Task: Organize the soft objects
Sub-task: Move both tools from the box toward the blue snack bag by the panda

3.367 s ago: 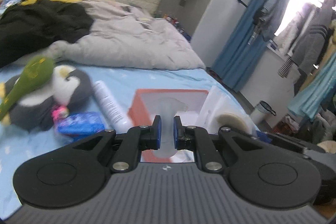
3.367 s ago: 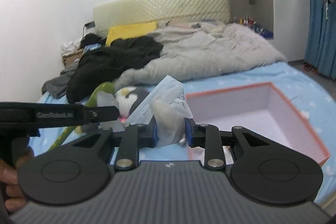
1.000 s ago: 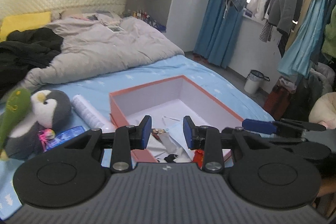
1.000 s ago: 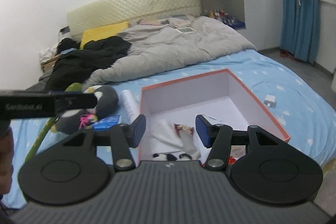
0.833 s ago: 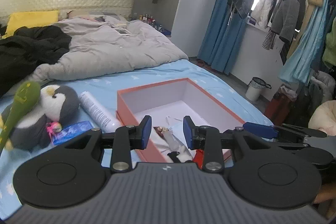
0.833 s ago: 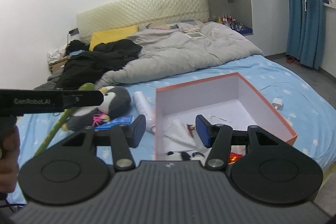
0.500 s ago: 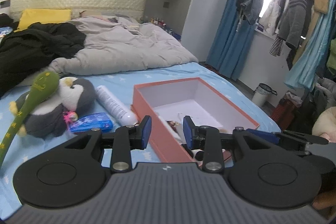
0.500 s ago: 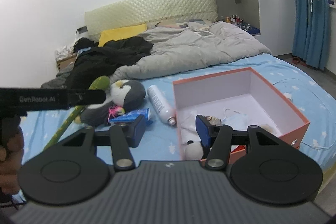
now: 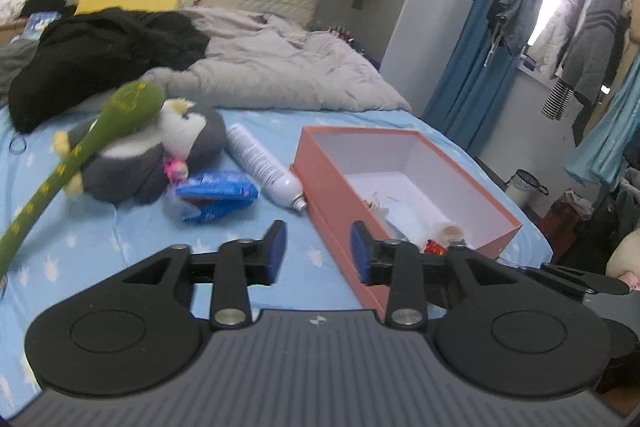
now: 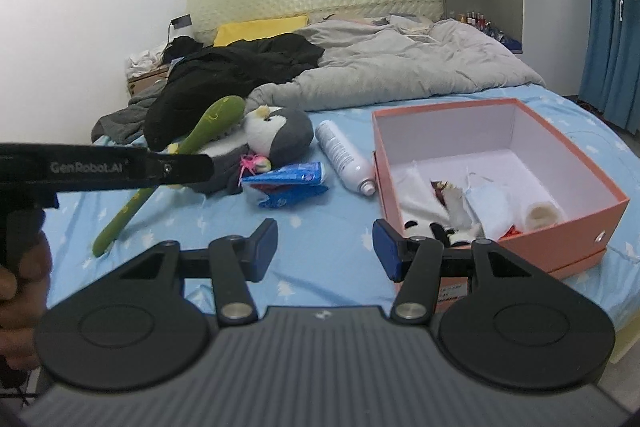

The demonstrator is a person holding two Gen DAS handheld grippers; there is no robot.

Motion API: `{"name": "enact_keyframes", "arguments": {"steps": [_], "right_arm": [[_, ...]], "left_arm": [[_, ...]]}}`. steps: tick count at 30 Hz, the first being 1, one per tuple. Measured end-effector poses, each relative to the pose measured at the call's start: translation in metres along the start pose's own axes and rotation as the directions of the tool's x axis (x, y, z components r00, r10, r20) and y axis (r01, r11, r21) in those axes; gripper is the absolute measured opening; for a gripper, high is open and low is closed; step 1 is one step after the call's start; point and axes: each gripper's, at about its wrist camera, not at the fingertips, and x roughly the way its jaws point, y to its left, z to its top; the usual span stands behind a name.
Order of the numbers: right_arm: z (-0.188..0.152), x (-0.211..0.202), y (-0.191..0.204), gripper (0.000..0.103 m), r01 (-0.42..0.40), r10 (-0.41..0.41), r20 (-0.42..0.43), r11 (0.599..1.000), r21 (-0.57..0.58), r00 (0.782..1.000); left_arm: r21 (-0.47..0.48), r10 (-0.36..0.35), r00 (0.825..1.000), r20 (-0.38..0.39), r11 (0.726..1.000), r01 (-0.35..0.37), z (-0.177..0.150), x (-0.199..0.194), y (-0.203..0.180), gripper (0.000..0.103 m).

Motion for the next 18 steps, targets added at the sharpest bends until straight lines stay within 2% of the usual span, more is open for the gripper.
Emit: {"name": "enact_keyframes", "arguments": {"steps": [7,14,18], "right_arm": [[-0.017,0.006,0.008,0.055,0.020,-0.022,-0.027,0.999,-0.044,0.999],[-0.025,0.030,0.009,0.055,0.001,-0.002,-0.062,1.000,-0.029,0.998],[-0.029,0.046,0.009,0.055,0.020,-0.021,-0.033,0.999,-0.038,0.999]], "left_arm": [[-0.046,0.054,0.997,-0.061,0.997,-0.057,-0.031,0.020,0.029,0.049],[-0.083,0.094,0.992,-0.084,0.991,-0.101,-0.039,0.042,0.059,0.054],[-0.093,0.132,0.987,-0.096,0.986,-0.141,-0.041,0.057,0.075,0.054]]}}
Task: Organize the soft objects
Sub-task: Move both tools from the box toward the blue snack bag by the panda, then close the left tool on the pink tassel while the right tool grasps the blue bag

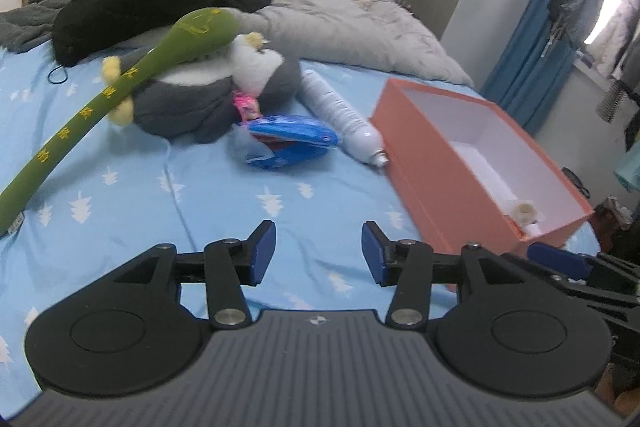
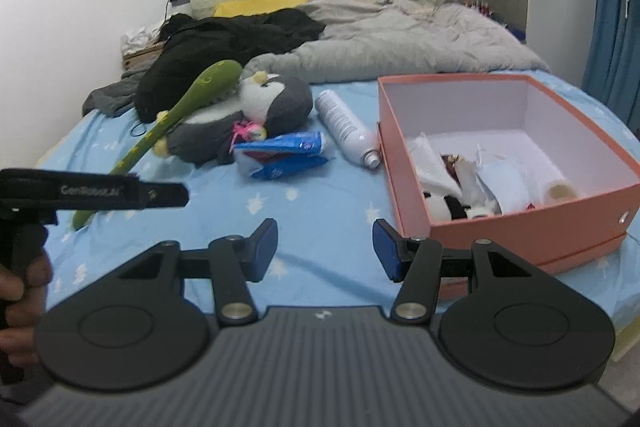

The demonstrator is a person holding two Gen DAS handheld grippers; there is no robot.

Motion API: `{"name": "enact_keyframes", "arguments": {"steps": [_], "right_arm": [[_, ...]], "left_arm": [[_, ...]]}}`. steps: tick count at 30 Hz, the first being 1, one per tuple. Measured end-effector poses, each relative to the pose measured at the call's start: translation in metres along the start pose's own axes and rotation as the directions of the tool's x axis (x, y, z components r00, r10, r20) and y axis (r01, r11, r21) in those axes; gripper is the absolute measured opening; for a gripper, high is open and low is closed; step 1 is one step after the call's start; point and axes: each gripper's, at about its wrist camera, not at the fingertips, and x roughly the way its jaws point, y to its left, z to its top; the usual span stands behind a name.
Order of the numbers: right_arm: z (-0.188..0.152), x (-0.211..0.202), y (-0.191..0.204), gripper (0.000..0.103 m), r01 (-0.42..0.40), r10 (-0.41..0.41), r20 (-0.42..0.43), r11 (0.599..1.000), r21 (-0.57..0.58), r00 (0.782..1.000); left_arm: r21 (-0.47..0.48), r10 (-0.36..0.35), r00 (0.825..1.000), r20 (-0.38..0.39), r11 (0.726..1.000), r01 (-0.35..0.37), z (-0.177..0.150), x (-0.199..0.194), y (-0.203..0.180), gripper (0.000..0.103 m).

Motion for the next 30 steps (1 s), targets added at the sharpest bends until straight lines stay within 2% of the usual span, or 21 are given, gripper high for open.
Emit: {"name": "enact_keyframes", "arguments": {"steps": [7,19,28,30], "right_arm": [[0.004,0.045,0.004,0.055,-0.023,0.022,-0.021,0.999,-0.033,1.000],[0.030,0.132,0.010,0.055,-0.048,0.043,-0.065,0.997,-0.067,0.997],[0.050,0.199,0.019,0.056,-0.095,0.095,-0.091,0.995,0.003,0.991],[0.053,0.211,0.022,0.060,-0.116,0.117,-0.095,0.993,0.015,0.989]], "left_arm": [[-0.055,0.051,0.999,0.012,0.997,-0.050,0.019,0.033,0.026,0.054],[-0.114,0.064,0.997,0.042,0.992,-0.059,0.069,0.108,0.056,0.054],[-0.184,0.049,0.998,0.049,0.982,-0.039,0.100,0.166,0.093,0.054],[-0.197,0.038,0.998,0.051,0.980,-0.027,0.106,0.178,0.099,0.054]]}}
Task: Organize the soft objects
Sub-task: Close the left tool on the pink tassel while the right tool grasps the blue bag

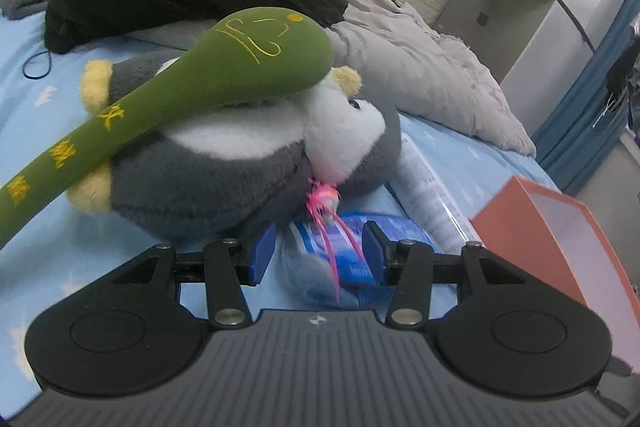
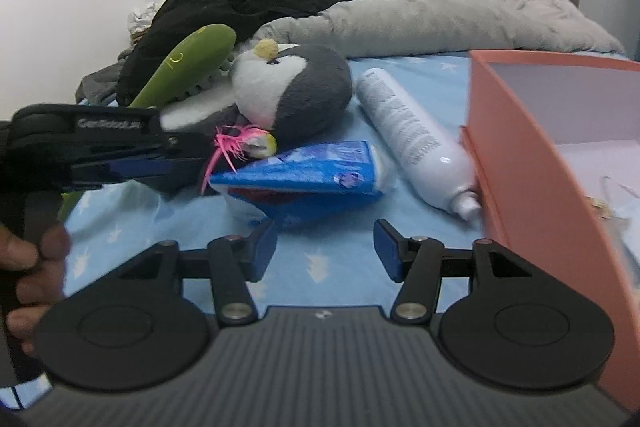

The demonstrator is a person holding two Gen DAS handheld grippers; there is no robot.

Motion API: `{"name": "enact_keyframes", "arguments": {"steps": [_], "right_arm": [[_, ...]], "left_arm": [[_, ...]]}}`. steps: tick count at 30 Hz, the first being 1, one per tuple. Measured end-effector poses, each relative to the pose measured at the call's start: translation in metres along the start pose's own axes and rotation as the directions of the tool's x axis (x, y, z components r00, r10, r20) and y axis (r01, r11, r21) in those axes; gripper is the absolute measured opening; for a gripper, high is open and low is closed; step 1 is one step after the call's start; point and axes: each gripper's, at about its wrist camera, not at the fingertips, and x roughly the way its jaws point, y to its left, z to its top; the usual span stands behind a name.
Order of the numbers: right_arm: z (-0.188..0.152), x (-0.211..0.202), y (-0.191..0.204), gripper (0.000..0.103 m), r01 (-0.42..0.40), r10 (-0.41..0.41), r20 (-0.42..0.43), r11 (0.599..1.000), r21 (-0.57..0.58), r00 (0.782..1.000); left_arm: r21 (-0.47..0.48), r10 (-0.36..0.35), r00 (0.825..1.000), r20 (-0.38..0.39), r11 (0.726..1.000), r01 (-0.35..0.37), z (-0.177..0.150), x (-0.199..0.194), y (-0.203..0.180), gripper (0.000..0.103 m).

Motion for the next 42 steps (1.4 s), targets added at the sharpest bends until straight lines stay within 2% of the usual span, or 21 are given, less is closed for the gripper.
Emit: {"name": "enact_keyframes", "arguments": {"steps": [4,6,10,14,15,18,20,22,24,30,35,42], "right_arm": [[0.009,0.021,0.001,0.064,-0.043,0.043,-0.005,0.997,0.061,0.999],[0.014,0.032,-0.004,0.065,-0.087,0.090,-0.019,0.986,0.140,0.996],[0.018,0.050,-0.019,0.065,-0.145,0.162,-0.027,0.935,0.323,0.986],[0.020,0.061,-0.026,0.066,-0.172,0.191,-0.002,0.887,0.429,0.982],[0.020,0.063,-0.027,0.067,-0.178,0.195,0.007,0.876,0.449,0.981],[0.020,0.071,-0.028,0.065,-0.193,0.210,0.022,0.846,0.497,0.977],[0.021,0.076,-0.029,0.059,-0.191,0.216,0.012,0.834,0.518,0.976],[0.020,0.083,-0.031,0.051,-0.186,0.226,-0.006,0.815,0.549,0.974],[0.020,0.086,-0.031,0.037,-0.169,0.212,-0.013,0.813,0.558,0.977],[0.021,0.081,-0.030,0.018,-0.139,0.191,-0.035,0.818,0.558,0.981],[0.023,0.064,-0.024,0.010,-0.136,0.179,-0.033,0.842,0.522,0.983],[0.017,0.025,-0.021,0.009,-0.121,0.161,-0.041,0.867,0.483,0.986]], "left_arm": [[-0.023,-0.028,1.000,-0.005,0.999,0.028,0.012,0.023,0.009,0.054],[-0.031,-0.045,0.999,-0.013,0.998,0.045,0.016,0.034,0.012,0.054],[-0.022,-0.066,0.997,-0.039,0.998,0.065,0.022,0.054,0.011,0.054],[0.002,-0.080,0.995,-0.056,0.997,0.081,0.022,0.071,0.008,0.051],[0.008,-0.080,0.995,-0.058,0.997,0.080,0.021,0.075,0.008,0.050],[0.022,-0.069,0.995,-0.071,0.997,0.071,0.019,0.086,0.006,0.035],[0.022,-0.060,0.995,-0.076,0.998,0.062,0.017,0.091,0.006,0.022],[0.027,-0.049,0.997,-0.066,0.998,0.051,0.015,0.092,0.006,0.020],[0.027,-0.051,0.997,-0.056,0.998,0.052,0.015,0.092,0.006,0.019],[0.018,-0.044,0.999,-0.031,0.999,0.044,0.011,0.075,0.007,0.018],[0.031,-0.013,1.000,-0.014,0.999,0.013,0.005,0.051,0.002,0.018],[0.028,0.029,1.000,-0.004,0.999,-0.029,-0.009,0.005,-0.004,0.018]]}}
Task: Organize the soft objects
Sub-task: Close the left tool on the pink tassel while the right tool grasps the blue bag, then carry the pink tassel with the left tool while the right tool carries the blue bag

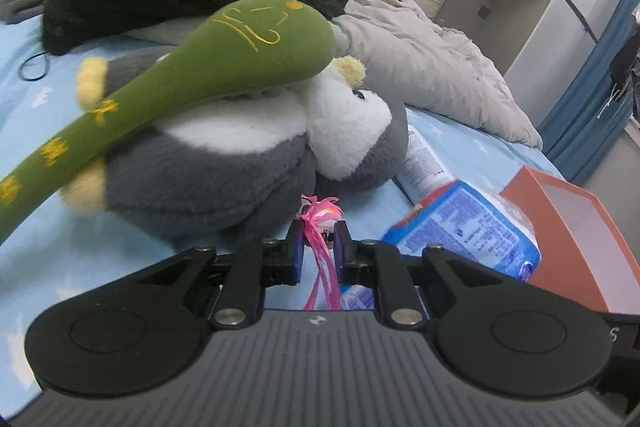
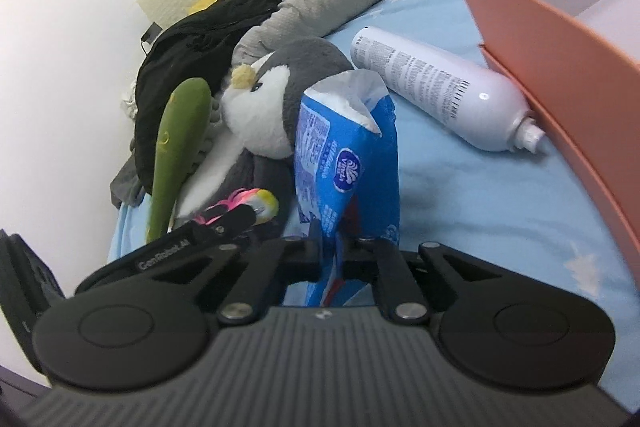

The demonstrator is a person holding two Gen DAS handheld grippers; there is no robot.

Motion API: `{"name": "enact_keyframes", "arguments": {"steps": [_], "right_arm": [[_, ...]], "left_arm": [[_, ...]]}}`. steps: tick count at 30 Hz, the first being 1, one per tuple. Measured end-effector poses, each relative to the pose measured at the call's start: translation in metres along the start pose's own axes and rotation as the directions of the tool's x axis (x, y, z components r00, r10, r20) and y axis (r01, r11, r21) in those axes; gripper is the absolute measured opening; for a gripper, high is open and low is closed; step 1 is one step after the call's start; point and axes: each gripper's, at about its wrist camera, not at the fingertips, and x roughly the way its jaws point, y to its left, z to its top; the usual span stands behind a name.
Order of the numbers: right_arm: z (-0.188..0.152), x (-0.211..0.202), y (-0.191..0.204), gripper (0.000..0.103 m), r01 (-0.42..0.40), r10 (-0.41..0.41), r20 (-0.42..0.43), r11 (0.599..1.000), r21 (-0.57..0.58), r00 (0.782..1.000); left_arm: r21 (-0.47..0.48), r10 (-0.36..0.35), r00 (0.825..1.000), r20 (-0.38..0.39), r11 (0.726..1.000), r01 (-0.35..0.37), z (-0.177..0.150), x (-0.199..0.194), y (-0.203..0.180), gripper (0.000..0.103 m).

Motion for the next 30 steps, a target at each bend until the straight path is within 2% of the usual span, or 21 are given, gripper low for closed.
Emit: {"name": "enact_keyframes", "arguments": {"steps": [7,18,26,30], "right_arm": [[-0.020,-0.040,0.001,0.009,0.006,-0.006,-0.020,1.000,-0.024,1.000],[-0.050,-0.087,-0.005,0.009,-0.003,0.006,-0.111,1.000,0.025,0.994],[-0.059,-0.094,-0.014,0.011,0.098,-0.099,-0.175,0.995,-0.014,0.980],[-0.057,-0.094,-0.013,0.014,0.154,-0.159,-0.159,0.987,-0.044,0.974]], "left_arm": [[0.008,0.012,1.000,-0.001,1.000,-0.012,-0.017,-0.042,-0.013,0.018],[0.006,0.027,0.999,-0.031,1.000,-0.026,-0.059,-0.094,-0.018,0.018],[-0.054,0.008,0.999,-0.050,0.998,-0.011,-0.089,-0.118,-0.009,0.018],[-0.051,0.008,0.999,-0.051,0.999,-0.011,-0.101,-0.112,-0.006,0.018]]}}
